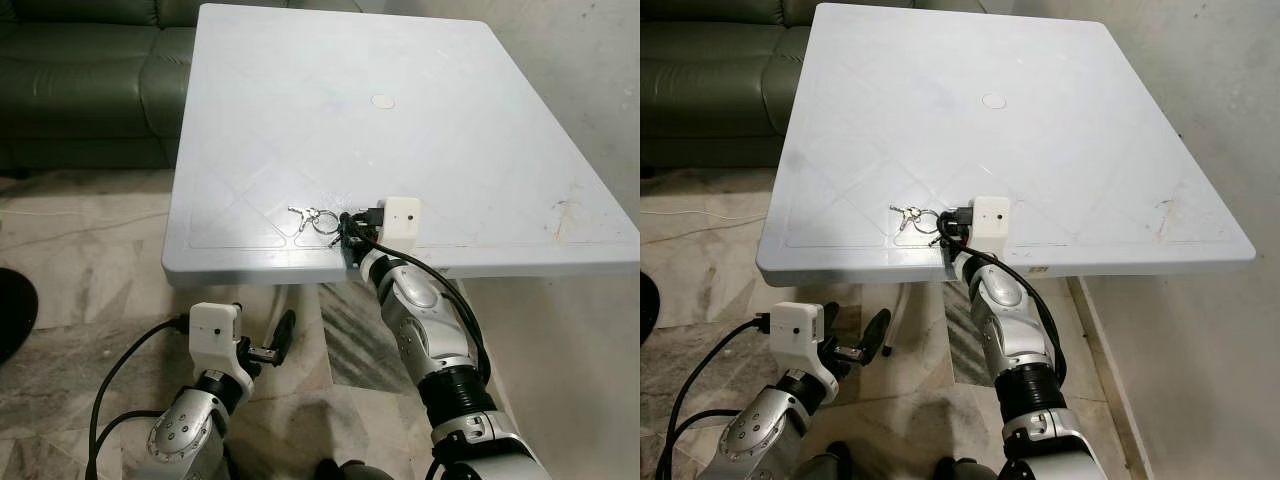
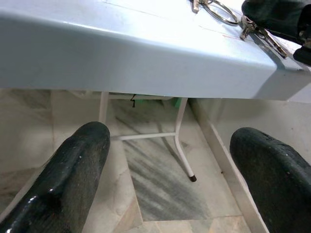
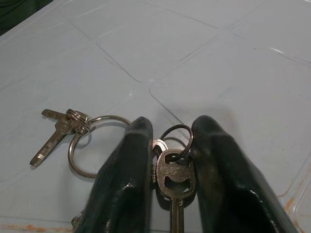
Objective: Hang keys on a hook
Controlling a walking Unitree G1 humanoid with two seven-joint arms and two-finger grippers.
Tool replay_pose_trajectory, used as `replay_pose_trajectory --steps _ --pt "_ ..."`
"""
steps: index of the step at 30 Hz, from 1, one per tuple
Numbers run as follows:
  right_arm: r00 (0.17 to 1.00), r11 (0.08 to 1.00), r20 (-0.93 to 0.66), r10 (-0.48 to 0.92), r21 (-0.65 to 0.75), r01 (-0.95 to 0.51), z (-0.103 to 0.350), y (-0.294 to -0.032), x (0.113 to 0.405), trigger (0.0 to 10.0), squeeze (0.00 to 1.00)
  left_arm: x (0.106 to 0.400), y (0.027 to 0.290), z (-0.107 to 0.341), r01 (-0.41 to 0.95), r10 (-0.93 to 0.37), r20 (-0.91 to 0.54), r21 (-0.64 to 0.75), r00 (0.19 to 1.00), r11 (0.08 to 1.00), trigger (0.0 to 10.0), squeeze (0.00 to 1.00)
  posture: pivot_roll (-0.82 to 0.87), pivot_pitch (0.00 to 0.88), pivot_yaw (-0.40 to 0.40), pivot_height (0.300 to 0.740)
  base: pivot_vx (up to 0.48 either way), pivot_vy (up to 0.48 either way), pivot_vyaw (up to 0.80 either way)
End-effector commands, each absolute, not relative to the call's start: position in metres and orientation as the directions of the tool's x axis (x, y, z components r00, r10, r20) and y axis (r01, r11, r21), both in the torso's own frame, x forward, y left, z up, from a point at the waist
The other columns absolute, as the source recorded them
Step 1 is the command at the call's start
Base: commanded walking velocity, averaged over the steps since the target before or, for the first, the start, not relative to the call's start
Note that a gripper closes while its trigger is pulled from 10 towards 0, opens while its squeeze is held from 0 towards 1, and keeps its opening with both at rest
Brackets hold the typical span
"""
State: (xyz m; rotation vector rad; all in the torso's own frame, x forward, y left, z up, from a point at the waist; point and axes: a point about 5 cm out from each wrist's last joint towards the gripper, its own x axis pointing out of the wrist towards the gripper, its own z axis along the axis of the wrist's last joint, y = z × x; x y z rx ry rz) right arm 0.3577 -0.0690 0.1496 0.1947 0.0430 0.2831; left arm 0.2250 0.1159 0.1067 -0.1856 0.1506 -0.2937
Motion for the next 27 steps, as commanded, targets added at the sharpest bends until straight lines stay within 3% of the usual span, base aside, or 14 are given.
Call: replay_pose_trajectory --steps 1,24,25,27 --pt "0.961 0.942 -0.008 0.278 0.201 -0.27 0.151 -0.0703 0.3582 0.0 0.0 0.2234 0.1134 0.1028 0.271 -0.302 -0.135 -0.206 0.944 0.94 10.0 0.0 0.09 0.213 -0.131 0.74 0.0 0.0 0.0" --pt "0.935 0.907 0.069 0.347 0.23 -0.353 0.1581 -0.0687 0.355 0.0 0.0 0.2249 0.1144 0.1031 0.263 -0.294 -0.133 -0.21 0.946 0.942 10.0 0.0 0.09 0.211 -0.13 0.74 0.0 0.0 0.0" --pt "0.94 0.914 0.053 0.337 0.22 -0.34 0.1568 -0.0694 0.3559 10.0 0.0 0.225 0.1145 0.1032 0.263 -0.294 -0.133 -0.211 0.947 0.942 10.0 0.0 0.09 0.212 -0.13 0.74 0.0 0.0 0.0" --pt "0.94 0.914 0.049 0.339 0.219 -0.341 0.1559 -0.0695 0.3565 10.0 0.0 0.2249 0.1144 0.1032 0.263 -0.294 -0.133 -0.21 0.947 0.942 10.0 0.0 0.09 0.212 -0.13 0.74 0.0 0.0 0.0"
